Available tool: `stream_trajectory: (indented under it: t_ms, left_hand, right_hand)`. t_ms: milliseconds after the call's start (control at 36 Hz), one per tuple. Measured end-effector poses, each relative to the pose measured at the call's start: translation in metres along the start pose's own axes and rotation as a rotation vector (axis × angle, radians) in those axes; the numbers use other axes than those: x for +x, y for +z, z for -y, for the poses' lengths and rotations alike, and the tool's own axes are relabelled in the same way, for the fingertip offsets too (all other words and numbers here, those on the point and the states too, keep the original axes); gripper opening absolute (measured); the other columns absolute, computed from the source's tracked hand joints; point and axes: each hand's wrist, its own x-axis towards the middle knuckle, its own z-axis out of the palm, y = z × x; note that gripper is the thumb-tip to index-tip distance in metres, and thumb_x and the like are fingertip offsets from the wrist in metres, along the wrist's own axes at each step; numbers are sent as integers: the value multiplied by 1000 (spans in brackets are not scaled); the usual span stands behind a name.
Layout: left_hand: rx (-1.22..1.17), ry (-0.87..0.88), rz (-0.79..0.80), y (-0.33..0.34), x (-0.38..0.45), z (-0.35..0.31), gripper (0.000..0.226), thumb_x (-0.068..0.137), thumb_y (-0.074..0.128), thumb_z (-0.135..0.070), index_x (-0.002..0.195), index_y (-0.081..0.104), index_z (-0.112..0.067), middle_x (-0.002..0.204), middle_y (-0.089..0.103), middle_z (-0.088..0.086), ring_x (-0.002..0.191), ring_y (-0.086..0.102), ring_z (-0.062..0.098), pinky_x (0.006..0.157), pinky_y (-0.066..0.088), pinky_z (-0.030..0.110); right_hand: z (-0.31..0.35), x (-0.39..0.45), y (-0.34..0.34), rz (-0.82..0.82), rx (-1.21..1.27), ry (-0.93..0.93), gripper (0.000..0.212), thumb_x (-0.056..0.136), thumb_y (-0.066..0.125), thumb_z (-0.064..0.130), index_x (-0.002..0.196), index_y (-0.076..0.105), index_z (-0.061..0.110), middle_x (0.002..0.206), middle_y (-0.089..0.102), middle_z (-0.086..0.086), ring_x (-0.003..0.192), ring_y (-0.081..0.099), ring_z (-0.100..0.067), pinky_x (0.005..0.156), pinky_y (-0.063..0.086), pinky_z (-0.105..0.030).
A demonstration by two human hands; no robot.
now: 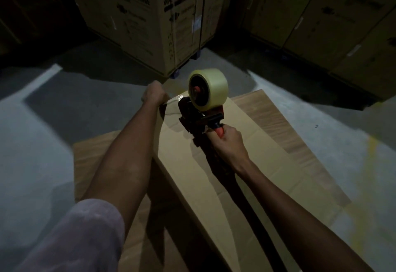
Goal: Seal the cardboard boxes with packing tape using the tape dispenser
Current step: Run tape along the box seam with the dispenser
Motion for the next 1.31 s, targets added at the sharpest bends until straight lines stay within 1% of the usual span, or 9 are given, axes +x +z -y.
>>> stream_trajectory:
  t_ms: [194,333,528,750,861,917,1028,1167,1306]
  left_hand:
    - [-254,282,128,-4,-30,2,37,93,73,-35,67,71,-9,62,62,9,64,59,17,70,48,33]
    - [-339,284,181,-4,-41,11,41,96,70,-32,81,69,6,61,52,10,55,51,18,62,44,29]
    - [-362,324,191,-2,-35,16,46,94,72,-30,61,51,-6,57,40,5,47,35,14,54,29,27]
    - [-176,281,169,4,-24,17,49,97,64,-45,63,50,-13,57,42,0,53,38,14,52,28,29]
    - [-198,235,237,2,-23,16,56,99,60,-48,104,71,7,98,70,22,99,66,29,82,50,37]
    - [-196,236,245,0,-27,13,53,100,59,-45,106,71,6,99,70,24,110,65,38,83,48,38]
    - [78,276,54,8,-41,6,55,101,50,-51,103,72,-1,100,68,25,103,65,42,85,51,44]
    - [311,537,-346,27,-69,15,35,104,48,-39,107,75,-16,98,71,19,92,67,38,77,50,43]
    - [320,603,-343,27,-73,20,31,104,53,-38,107,74,-17,100,71,21,91,66,40,73,43,40]
  right_hand:
    - [1,-1,-1,-24,24,36,36,100,64,34,65,62,30,53,65,19,44,60,1,41,40,-14]
    - [3,-1,-1,20,8,73,31,98,64,42,72,60,26,53,64,12,44,58,-6,43,45,-24]
    - [6,3,-8,48,-144,54,33,96,61,47,75,59,22,63,65,4,52,59,-8,47,45,-26]
    - [-8,-30,-27,58,-286,45,35,94,58,55,80,57,23,71,66,-2,63,66,-21,56,54,-41]
    - [-9,-34,-27,56,-277,69,32,96,61,46,81,60,18,74,67,-3,68,66,-22,61,54,-44]
    - [-5,-31,-27,81,-283,106,34,96,62,45,81,61,14,75,68,-5,70,67,-24,61,54,-42]
    - [4,-20,-30,197,-246,249,39,86,62,47,77,64,9,66,66,-3,57,62,-12,56,44,-30]
    - [6,-18,-23,190,-145,343,45,79,65,46,76,69,2,63,70,-12,53,68,-27,48,50,-32]
    - [7,-19,-22,159,-25,350,41,59,62,55,67,59,15,57,56,-7,52,55,-26,54,43,-39]
